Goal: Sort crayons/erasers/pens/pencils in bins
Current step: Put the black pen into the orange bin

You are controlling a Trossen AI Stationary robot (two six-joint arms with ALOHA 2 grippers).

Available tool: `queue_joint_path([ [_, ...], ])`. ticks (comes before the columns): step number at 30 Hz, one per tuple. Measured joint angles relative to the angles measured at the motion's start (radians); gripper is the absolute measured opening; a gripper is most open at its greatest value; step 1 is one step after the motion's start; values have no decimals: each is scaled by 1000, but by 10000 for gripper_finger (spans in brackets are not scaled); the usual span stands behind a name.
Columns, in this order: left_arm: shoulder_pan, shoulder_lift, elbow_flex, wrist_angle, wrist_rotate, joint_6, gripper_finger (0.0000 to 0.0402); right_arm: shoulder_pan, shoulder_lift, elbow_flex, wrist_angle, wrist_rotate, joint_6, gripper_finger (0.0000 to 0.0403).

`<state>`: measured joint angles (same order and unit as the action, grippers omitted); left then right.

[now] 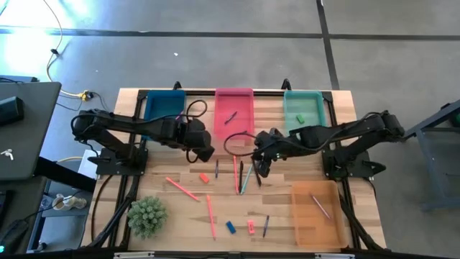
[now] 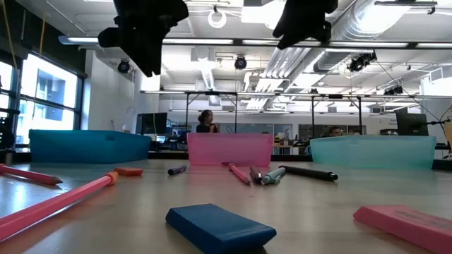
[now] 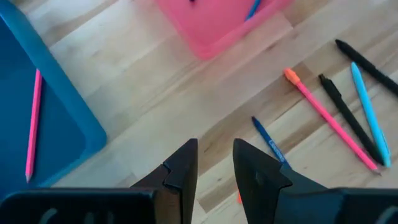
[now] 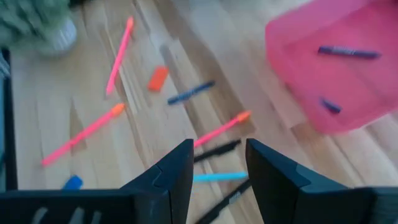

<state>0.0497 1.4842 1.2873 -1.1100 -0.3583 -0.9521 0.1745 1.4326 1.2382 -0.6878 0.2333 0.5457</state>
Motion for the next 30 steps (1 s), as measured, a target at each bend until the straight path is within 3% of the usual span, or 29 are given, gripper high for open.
queue_joint_path([
  [6, 20, -29, -133, 25, 24, 5, 90, 0, 107, 87, -147, -2, 118, 139],
  [14, 58, -151, -331, 192, 136, 62, 90, 7, 215, 90, -168, -65, 287, 139],
  [30, 123, -436, -368, 194, 149, 264, 90, 47, 424, 89, -212, -158, 531, 139],
])
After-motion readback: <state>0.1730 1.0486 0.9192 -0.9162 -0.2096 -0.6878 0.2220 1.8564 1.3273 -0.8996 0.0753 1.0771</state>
